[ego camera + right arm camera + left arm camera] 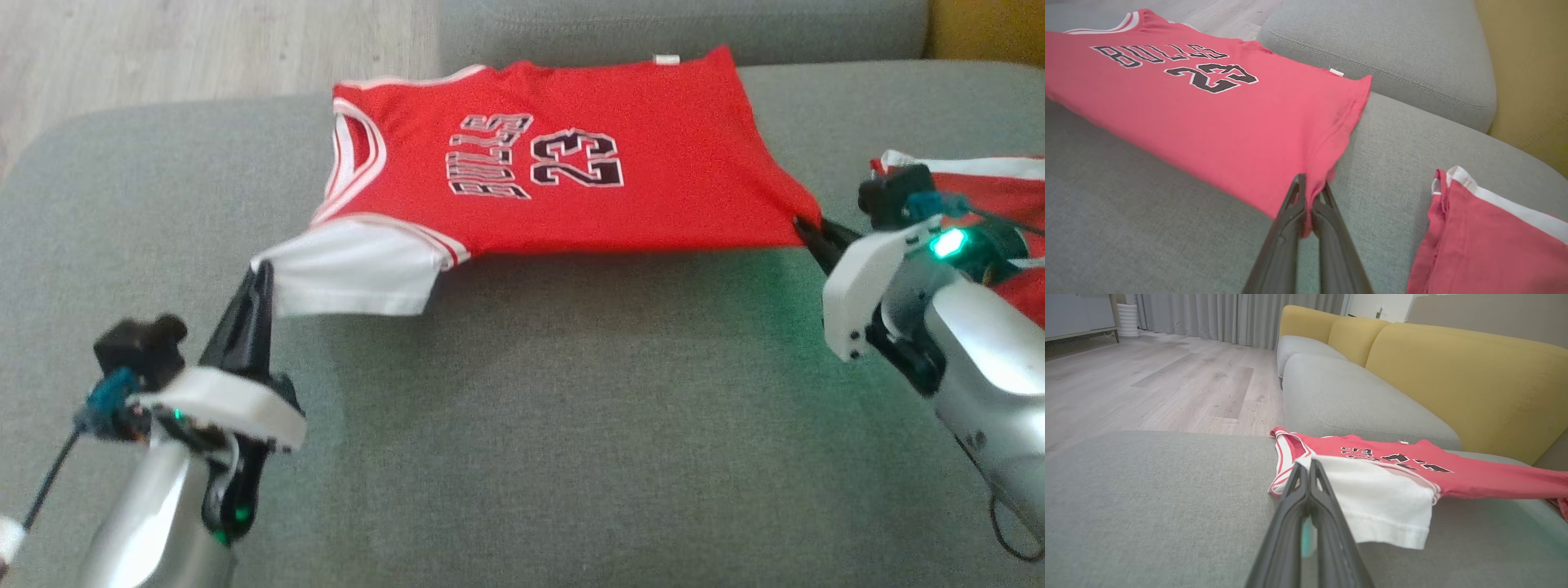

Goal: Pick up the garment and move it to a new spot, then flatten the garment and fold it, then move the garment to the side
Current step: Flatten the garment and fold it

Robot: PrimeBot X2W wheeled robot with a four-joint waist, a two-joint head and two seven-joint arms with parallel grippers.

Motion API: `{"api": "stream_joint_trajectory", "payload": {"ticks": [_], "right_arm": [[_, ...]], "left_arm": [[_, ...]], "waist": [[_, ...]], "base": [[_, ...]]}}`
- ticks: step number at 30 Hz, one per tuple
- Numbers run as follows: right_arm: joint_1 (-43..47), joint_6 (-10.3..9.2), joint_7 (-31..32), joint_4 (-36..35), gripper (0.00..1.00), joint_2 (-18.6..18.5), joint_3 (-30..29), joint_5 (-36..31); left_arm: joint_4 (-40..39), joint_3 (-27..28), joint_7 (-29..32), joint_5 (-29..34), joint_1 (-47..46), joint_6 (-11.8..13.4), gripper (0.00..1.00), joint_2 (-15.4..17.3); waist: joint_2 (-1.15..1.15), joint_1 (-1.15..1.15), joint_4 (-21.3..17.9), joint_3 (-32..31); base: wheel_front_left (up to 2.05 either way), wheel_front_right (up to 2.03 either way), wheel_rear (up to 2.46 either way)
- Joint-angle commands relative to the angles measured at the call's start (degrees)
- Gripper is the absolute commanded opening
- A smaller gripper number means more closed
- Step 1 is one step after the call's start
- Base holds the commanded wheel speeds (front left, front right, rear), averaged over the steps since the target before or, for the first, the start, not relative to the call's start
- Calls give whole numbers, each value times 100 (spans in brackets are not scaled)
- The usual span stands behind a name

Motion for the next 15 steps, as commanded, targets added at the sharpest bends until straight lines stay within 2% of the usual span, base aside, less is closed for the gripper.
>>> {"api": "stream_joint_trajectory", "payload": {"ticks": [1,10,15], "right_arm": [[39,-4,3,-184,0,-156,40,80],[666,-4,140,-839,0,-541,274,594],[1155,-4,481,-1382,0,-811,522,933]], "left_arm": [[-309,213,29,-46,-88,72,0,254],[-1778,97,664,-150,1283,453,0,411],[-2496,-32,968,-191,1922,639,0,436]], "waist": [[0,1,-9,-98],[0,1,-6,-530],[0,1,32,-704]], "base": [[0,0,0],[0,0,0],[0,0,0]]}}
